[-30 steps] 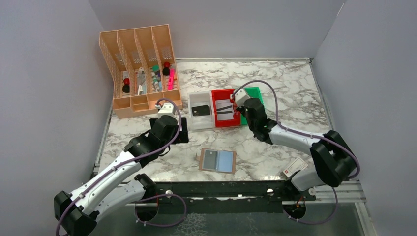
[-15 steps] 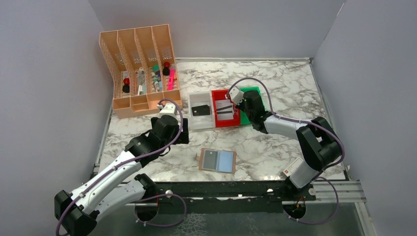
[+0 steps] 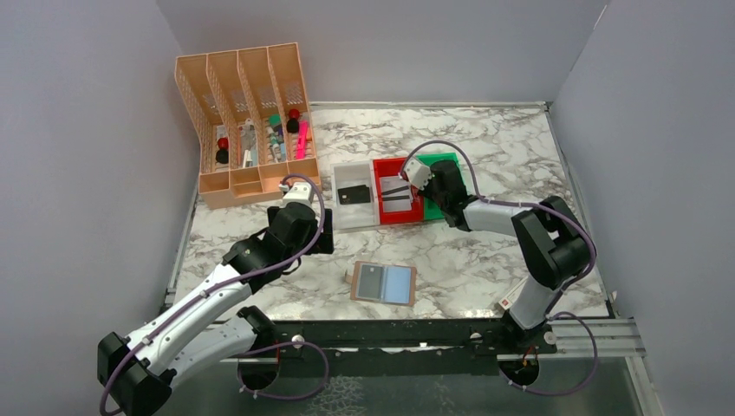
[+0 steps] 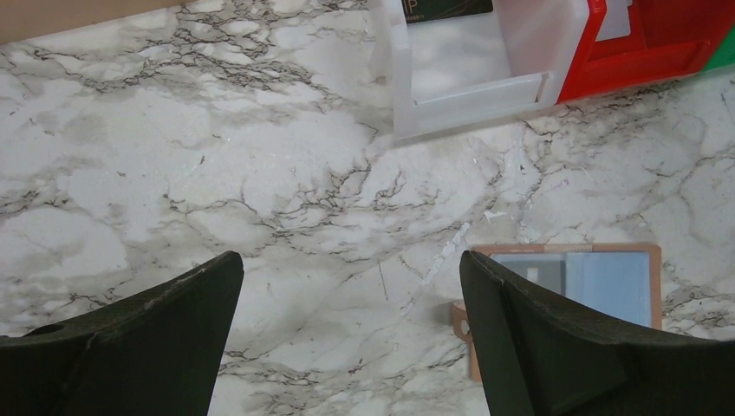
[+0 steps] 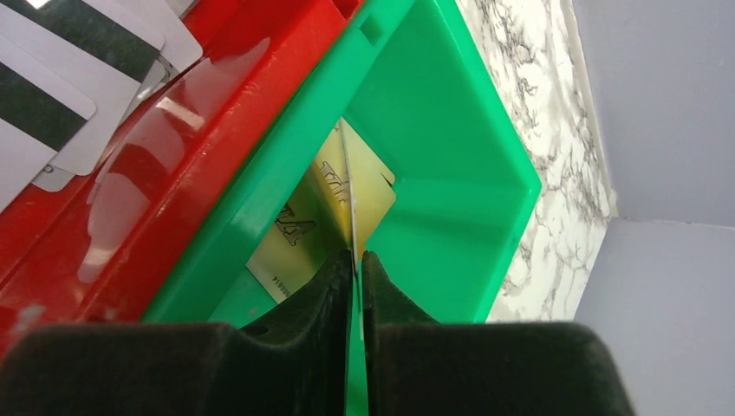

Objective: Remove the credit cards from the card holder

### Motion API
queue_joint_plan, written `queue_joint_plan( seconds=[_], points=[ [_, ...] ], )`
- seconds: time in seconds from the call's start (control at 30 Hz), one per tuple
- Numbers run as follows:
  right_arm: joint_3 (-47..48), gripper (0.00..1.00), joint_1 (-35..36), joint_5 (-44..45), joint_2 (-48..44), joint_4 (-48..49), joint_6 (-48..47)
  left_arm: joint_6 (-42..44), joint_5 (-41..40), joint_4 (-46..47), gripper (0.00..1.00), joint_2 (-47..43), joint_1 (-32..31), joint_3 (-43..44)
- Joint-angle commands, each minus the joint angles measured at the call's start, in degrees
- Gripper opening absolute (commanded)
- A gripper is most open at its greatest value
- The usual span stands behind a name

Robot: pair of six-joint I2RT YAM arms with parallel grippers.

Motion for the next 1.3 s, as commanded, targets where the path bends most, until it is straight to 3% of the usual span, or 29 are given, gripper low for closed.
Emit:
queue_joint_plan(
  seconds=[0.0, 0.07, 0.1, 0.37, 0.5, 0.63, 0.73, 0.8, 1.03, 1.17, 1.27],
  points=[
    [1.25, 0.24, -0.24, -4.17, -1.79, -2.56, 0.07, 0.88, 0.36, 0.71, 0.99, 0.5, 0.09, 1.23],
    [2.19, 0.43, -0.24, -5.53, -2.94, -5.77, 1.43, 0.88, 0.58, 0.75, 0.99, 0.75, 0.1, 1.16],
    [2.59, 0.45, -0.24, -5.13, -3.53, -6.61, 2.36, 0.99, 0.72, 0.8, 0.99, 0.85, 0.06, 1.15],
    [2.37, 0.46, -0.19, 0.68, -12.66, -9.04, 11.86, 1.04, 1.44, 0.67, 0.99, 1.98, 0.11, 1.2],
    [1.32, 0.48, -0.2, 1.0, -20.73, -9.48, 28.05, 1.18, 1.64, 0.75, 0.99, 2.39, 0.13, 1.17],
    [1.73, 0.53, -0.23, -15.75, -29.0, -19.17, 57.52, 1.18, 1.9, 0.7, 0.99, 2.72, 0.1, 1.23],
    [-3.39, 0.48, -0.17, -39.39, -31.18, -17.67, 69.15, 1.12, 2.13, 0.71, 0.99, 2.7, 0.13, 1.23],
    [-6.22, 0.44, 1.68, -43.81, -30.48, -17.39, 73.86, 1.19, 2.06, 0.72, 0.99, 2.6, 0.06, 1.35],
    [-8.53, 0.49, 22.86, -15.27, -30.89, -27.25, 78.74, 0.35, -1.57, 0.17, 0.99, -0.51, 0.15, 1.41],
    [-5.11, 0.51, 35.27, 0.63, -24.86, -33.46, 84.12, -0.52, -4.74, -0.28, 0.99, -3.34, 0.15, 1.24],
    [-1.99, 0.54, 40.13, 8.2, -18.56, -38.24, 88.81, -1.17, -6.37, -0.68, 0.99, -5.19, 0.15, 1.15]
  ],
)
